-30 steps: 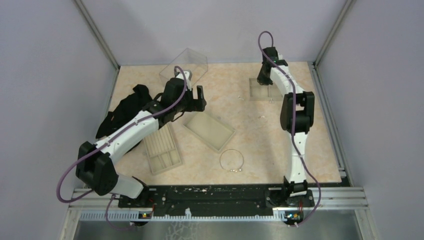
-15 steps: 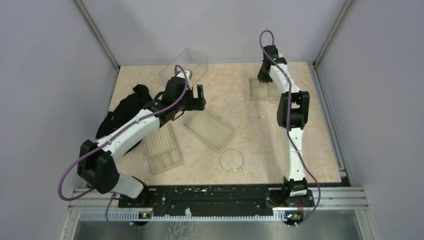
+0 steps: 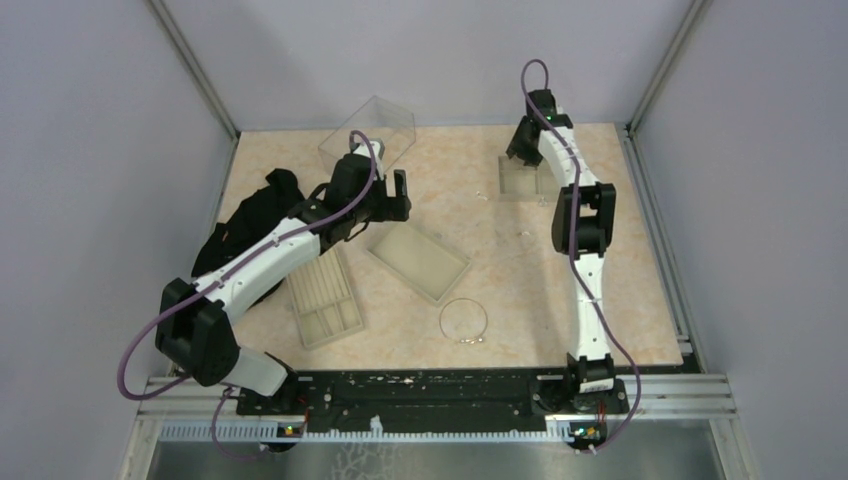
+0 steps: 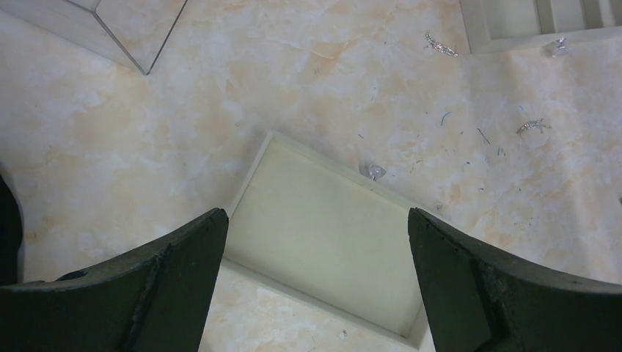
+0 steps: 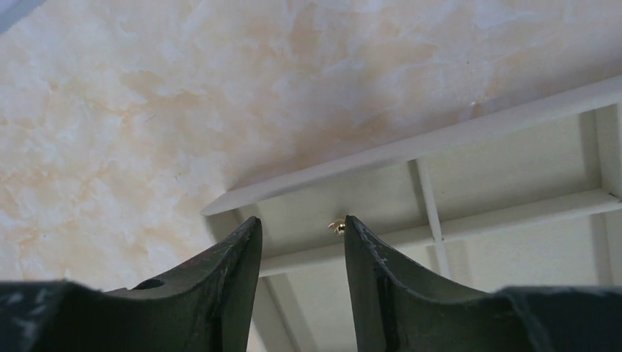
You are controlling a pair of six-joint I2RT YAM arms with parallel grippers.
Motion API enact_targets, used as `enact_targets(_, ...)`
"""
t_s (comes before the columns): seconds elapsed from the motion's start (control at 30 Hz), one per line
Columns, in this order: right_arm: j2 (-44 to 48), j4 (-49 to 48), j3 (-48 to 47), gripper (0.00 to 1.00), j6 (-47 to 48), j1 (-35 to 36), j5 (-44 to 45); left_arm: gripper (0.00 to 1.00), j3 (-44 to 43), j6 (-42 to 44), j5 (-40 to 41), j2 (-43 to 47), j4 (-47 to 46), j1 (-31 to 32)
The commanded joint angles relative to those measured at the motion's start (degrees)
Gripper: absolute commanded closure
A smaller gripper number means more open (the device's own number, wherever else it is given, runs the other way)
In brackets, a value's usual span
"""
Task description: Organize the mixed jewelry
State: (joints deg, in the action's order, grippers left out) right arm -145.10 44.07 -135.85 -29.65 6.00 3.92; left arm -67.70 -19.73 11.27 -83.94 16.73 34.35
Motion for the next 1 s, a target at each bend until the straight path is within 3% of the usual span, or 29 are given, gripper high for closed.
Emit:
enact_targets(0.0, 0.4, -0.7, -3.5, 0.54, -0.4, -0.8, -1.0, 0.01, -0.7, 0.6, 0.9, 0.5, 0.3, -0.1)
enact_targets(0.17, 8.5, -0.1, -1.4, 0.54, 2.8, -0.7, 1.5, 0.01, -0.6, 0.7, 0.0, 0.5, -0.2, -0.2)
enact_targets(0.27, 17.7, -1.1, 7.0, 0.54, 5.5, -0.9, 5.3, 0.01, -0.3, 0.8, -0.7, 0.3, -1.0, -0.2)
enact_targets(0.43, 38.9, -7.4, 35.6, 0.54, 7.9, -4.2, 5.9, 0.01, 0.5, 0.8, -1.5, -0.2, -2.6, -0.1)
enact_targets(0.63, 59.1, -8.7, 66.1, 0.54, 5.7, -14.6, -0.6, 0.01, 0.9, 2.0, -3.8, -1.9, -4.7, -0.1)
enact_targets(0.8, 65.0, -6.8, 78.5, 0.54, 3.8, -18.9, -1.9, 0.01, 0.1, 1.8, -5.1, -3.3, -4.9, -0.1)
enact_targets(0.97, 62.7, -5.9, 80.0, 0.5, 6.8, -20.1, -3.0, 0.01, 0.6, 1.4, -6.8, -3.4, -5.6, -0.1)
